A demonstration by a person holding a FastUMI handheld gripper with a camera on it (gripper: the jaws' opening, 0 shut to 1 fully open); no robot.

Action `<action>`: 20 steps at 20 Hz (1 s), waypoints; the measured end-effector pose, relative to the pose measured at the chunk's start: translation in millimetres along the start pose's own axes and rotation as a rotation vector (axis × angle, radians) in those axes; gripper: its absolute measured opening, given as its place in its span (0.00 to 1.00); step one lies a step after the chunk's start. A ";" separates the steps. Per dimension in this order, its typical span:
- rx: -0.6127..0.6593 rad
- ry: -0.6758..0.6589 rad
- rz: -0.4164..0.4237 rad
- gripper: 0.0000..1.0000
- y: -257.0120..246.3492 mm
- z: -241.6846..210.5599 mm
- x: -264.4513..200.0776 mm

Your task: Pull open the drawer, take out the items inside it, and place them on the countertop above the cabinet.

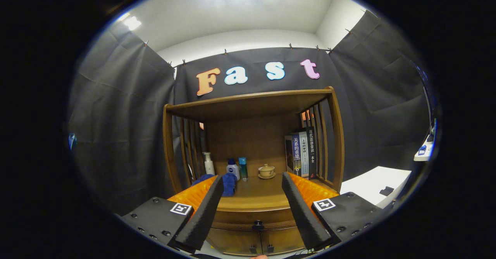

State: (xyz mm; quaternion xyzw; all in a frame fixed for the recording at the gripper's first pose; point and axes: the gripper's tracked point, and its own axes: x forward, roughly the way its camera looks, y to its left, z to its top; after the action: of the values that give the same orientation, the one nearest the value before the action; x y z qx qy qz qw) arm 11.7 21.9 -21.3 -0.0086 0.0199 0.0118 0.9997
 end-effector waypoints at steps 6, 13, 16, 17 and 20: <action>0.021 0.015 0.004 0.98 -2.9 -27.8 27.2; 0.081 0.009 0.046 0.98 -2.1 -64.8 53.4; 0.063 0.052 0.034 0.98 -4.0 -96.7 68.2; 0.061 0.067 0.028 0.98 -6.3 -107.4 71.8; 0.077 0.114 0.013 0.98 -12.1 -139.1 81.6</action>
State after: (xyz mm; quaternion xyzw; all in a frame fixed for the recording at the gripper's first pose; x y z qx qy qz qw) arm 88.0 9.3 -163.3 0.0291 0.0772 0.0172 0.9964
